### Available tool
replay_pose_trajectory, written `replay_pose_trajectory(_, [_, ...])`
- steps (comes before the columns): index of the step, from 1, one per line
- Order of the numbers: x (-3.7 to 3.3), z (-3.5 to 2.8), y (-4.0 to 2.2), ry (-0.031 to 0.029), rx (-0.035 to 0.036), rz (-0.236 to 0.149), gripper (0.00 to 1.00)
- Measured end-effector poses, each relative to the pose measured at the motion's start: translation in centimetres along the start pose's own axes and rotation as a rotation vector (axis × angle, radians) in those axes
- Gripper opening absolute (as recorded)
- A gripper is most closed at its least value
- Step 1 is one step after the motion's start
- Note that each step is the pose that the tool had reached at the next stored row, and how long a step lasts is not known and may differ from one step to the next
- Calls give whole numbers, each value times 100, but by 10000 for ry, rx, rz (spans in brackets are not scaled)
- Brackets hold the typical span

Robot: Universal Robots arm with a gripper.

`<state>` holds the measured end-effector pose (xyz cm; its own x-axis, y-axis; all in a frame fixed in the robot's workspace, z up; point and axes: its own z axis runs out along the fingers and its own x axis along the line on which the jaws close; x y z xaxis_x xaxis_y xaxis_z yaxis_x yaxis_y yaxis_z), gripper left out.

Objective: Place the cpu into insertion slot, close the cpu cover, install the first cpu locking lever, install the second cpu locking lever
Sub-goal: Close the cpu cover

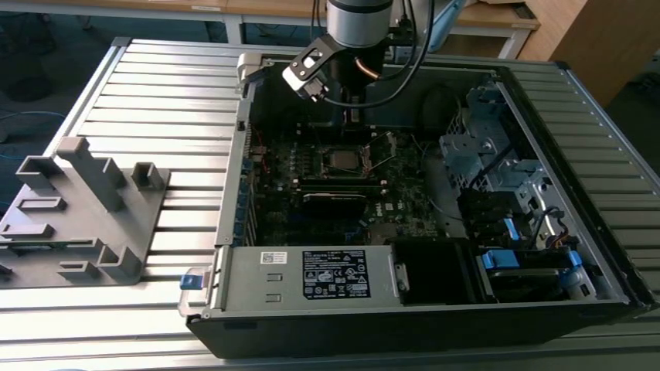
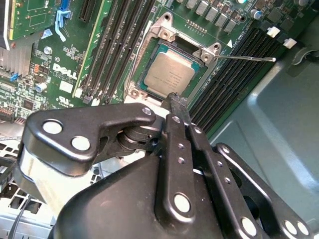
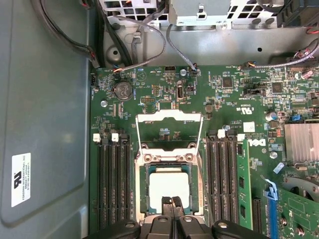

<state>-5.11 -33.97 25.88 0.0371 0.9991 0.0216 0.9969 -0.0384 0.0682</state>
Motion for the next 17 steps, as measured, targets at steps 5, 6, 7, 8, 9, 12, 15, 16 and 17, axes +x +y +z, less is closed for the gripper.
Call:
replay_pose_trajectory(5, [1, -32, 3, 5, -3, 0, 11])
replay_pose_trajectory(6, [1, -38, 3, 5, -3, 0, 11])
replay_pose_trajectory(7, [2, -39, 3, 7, -4, 0, 11])
replay_pose_trajectory(8, [2, -39, 3, 7, -4, 0, 11])
replay_pose_trajectory(9, [2, -39, 3, 8, -5, 0, 11])
replay_pose_trajectory(12, [1, -46, 3, 2, -1, -1, 11])
replay_pose_trajectory(15, [2, -56, 4, 6, -4, 0, 11])
replay_pose_trajectory(16, [2, -58, 5, 8, -5, 0, 11])
replay_pose_trajectory(17, [2, -63, 5, 5, -3, 0, 11])
